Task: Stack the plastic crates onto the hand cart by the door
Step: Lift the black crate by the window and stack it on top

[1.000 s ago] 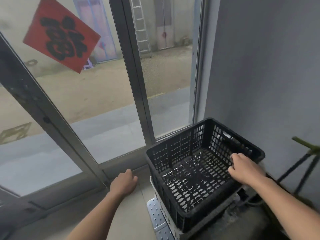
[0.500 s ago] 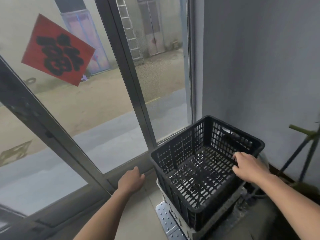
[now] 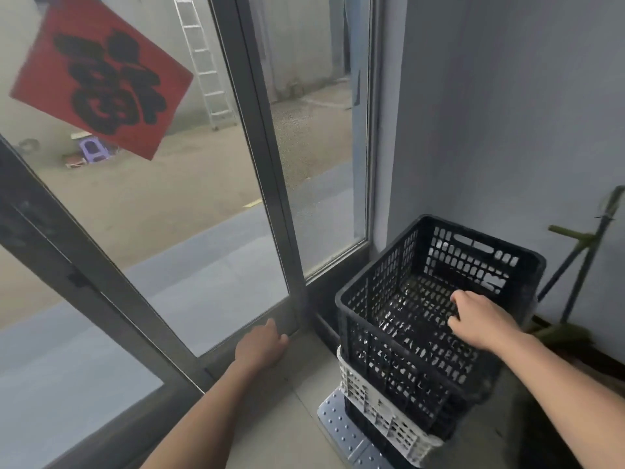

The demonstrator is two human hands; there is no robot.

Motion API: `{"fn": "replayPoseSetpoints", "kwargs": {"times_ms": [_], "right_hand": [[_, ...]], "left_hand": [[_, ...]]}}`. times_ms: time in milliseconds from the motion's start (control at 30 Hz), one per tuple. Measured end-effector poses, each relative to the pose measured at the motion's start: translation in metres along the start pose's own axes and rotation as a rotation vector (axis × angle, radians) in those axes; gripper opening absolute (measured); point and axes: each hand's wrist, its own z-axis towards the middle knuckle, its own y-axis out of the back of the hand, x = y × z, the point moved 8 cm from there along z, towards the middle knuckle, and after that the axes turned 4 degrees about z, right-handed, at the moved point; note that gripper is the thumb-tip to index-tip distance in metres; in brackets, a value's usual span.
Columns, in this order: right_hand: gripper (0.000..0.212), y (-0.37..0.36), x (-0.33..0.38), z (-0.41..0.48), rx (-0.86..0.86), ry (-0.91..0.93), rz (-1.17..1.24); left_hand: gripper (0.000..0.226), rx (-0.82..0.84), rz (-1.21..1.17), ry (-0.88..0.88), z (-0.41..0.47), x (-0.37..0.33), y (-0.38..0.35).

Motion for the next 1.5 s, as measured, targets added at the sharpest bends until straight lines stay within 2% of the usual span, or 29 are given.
{"fn": "replayPoseSetpoints", "kwargs": {"times_ms": [133, 300, 433, 733, 967, 1300, 1500], "right_hand": [[0.046, 0.001, 0.036, -0.014, -0.042, -0.009, 0.006], [0.045, 0.004, 0.057, -0.025, -0.074, 0.003, 0.01], [0.044, 0.002, 0.051, -0.028, -0.048, -0.015, 0.024], [0.042, -0.01, 0.024, -0.029, 0.001, -0.089, 0.067], [0.034, 0.001, 0.031, -0.01, -0.036, -0.147, 0.065], [0.043, -0.012, 0.107, 0.025, -0.103, -0.338, 0.121], [0.038, -0.009, 0.171, 0.031, -0.148, -0.417, 0.134]], "left_hand": [[0.023, 0.008, 0.0, -0.048, 0.004, 0.025, 0.007], [0.02, -0.002, 0.005, -0.076, 0.004, 0.036, 0.013], [0.025, 0.011, 0.051, -0.085, 0.004, 0.032, 0.016], [0.021, -0.025, 0.075, -0.099, 0.024, 0.024, 0.039], [0.021, -0.043, 0.108, -0.154, 0.068, 0.029, 0.055], [0.032, 0.075, 0.172, -0.269, 0.183, 0.09, 0.073], [0.024, 0.112, 0.11, -0.395, 0.226, 0.101, 0.101]]}}
